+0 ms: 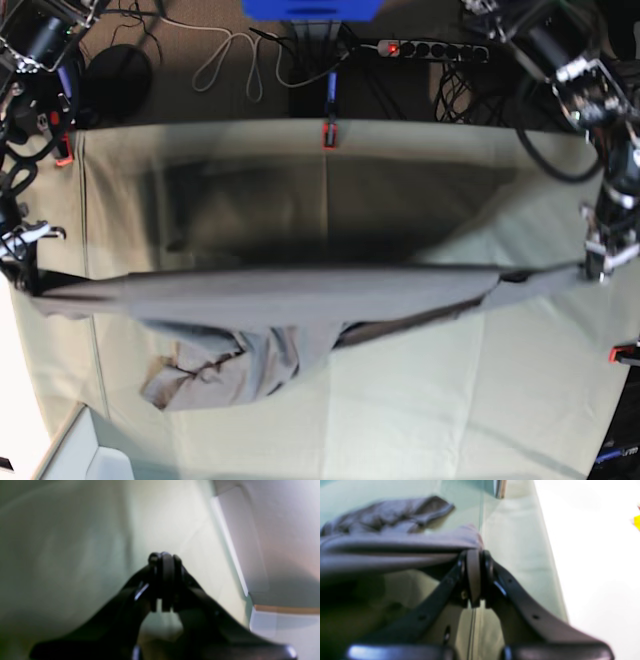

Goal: Layout the t-shirt on the table in an organized manner, then fold the t-shirt properly
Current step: 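Lift the shirt with both grippers and swing it across the table, then lower the left gripper onto the bunched shirt and grasp the fabric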

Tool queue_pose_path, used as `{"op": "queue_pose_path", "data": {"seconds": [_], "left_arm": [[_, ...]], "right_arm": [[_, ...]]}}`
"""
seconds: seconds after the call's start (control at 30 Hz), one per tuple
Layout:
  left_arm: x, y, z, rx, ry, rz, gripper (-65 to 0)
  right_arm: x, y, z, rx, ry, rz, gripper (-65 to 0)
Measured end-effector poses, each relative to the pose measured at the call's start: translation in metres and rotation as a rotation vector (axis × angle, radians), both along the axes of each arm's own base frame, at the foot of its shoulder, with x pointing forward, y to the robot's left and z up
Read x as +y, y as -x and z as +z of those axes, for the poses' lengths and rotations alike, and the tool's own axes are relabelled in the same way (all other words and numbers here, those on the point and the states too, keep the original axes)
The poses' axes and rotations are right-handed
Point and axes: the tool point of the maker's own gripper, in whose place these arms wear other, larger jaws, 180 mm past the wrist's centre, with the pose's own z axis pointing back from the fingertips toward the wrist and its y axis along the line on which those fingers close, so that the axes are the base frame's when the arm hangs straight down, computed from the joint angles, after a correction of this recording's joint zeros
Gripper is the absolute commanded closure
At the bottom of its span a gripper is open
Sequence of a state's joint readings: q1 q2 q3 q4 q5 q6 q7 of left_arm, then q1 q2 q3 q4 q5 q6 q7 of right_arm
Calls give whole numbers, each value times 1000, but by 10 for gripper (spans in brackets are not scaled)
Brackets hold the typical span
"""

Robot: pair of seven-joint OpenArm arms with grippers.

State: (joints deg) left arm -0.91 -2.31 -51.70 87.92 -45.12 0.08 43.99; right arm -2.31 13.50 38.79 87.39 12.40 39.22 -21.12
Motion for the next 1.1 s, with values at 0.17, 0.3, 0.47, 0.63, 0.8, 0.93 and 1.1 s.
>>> {"op": "queue_pose_path", "data": {"seconds": [0.17,0.3,0.47,0.63,0.8,0.93,1.1], "left_arm": [[1,48,-60,99,173,59,0],[-16,96,-98,194,266,58,0],[-64,114,-118,243,354,-41,0],[-95,107,-117,222,438,-116,-21],[-114,105,-103,234,542,-271,-204],[-118,88,-85,200,567,-357,-381],[-135,70,-67,150,559,-428,-446]], "right_arm": [[1,0,9,-8,25,8,0],[-13,8,8,-1,20,-38,0],[-33,0,29,-33,68,-54,0],[-52,-3,47,-41,126,-59,0],[-61,-12,66,-83,152,-59,0],[-65,-9,63,-66,158,-66,0],[-75,-3,67,-82,151,-103,0]]}}
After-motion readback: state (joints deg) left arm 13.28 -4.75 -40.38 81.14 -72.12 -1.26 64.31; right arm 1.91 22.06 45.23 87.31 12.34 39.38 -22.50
